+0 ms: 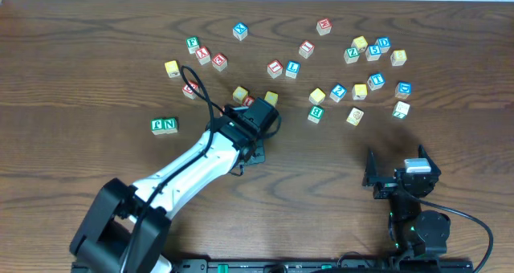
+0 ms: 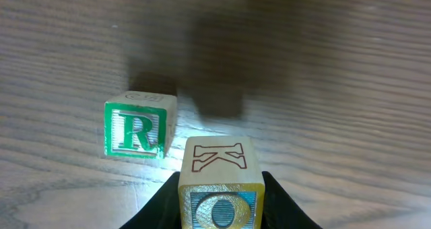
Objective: Spell out ROBOT
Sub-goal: 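Carry the O block beside the R block and lower it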
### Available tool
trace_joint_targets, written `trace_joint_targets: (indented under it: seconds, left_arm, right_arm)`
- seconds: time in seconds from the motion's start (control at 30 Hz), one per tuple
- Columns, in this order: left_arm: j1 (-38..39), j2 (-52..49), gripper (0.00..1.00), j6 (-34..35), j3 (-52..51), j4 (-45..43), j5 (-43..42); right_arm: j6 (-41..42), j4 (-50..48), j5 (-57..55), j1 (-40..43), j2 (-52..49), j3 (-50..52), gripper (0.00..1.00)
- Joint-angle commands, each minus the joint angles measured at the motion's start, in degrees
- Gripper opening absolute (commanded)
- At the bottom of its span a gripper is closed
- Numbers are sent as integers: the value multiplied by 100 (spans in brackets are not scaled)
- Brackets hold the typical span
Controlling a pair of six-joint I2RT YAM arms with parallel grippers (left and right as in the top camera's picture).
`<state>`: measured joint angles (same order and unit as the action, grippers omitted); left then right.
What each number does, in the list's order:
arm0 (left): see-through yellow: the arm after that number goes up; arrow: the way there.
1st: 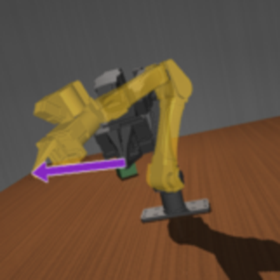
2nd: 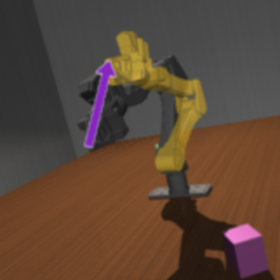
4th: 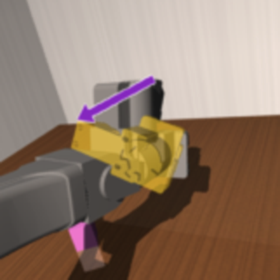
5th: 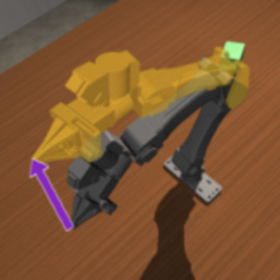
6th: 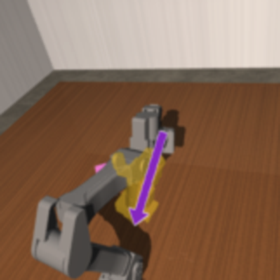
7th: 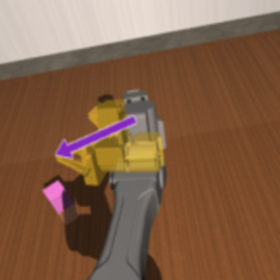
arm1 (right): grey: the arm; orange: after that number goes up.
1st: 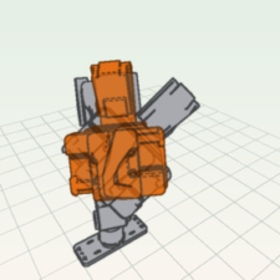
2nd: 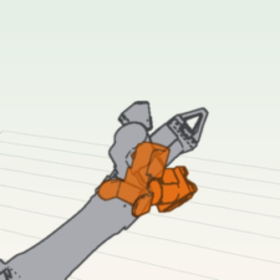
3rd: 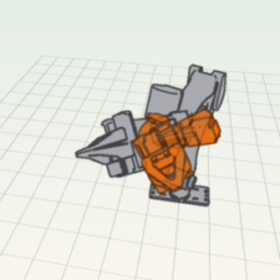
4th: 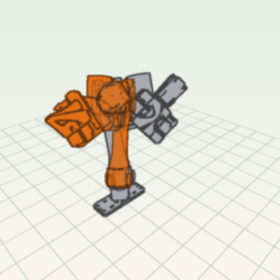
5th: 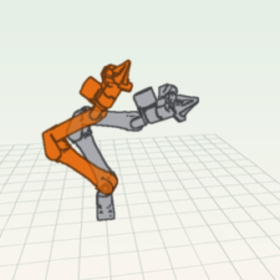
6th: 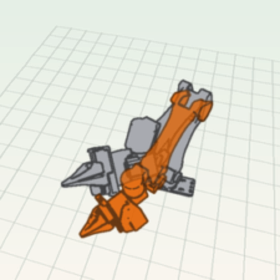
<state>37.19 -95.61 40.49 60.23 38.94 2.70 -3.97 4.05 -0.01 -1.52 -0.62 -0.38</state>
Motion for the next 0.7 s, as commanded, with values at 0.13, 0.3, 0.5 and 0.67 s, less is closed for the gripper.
trace_joint_targets:
  seconds: [0.13, 0.3, 0.5, 0.67]
  left_arm:
    - [-52, -306, 8, -81, -79, 17, -120]
    - [-52, -341, 8, -101, -79, 11, -118]
    - [-52, -341, 8, -153, -79, -7, -116]
    - [-52, -341, 8, -186, -79, -7, -61]
  right_arm:
    - [52, 24, -50, 35, 24, 7, 99]
    - [50, 24, -50, 35, 24, 7, 99]
    - [50, 26, -50, 35, 24, 7, 99]
    - [50, 24, -50, 35, 24, 7, 99]
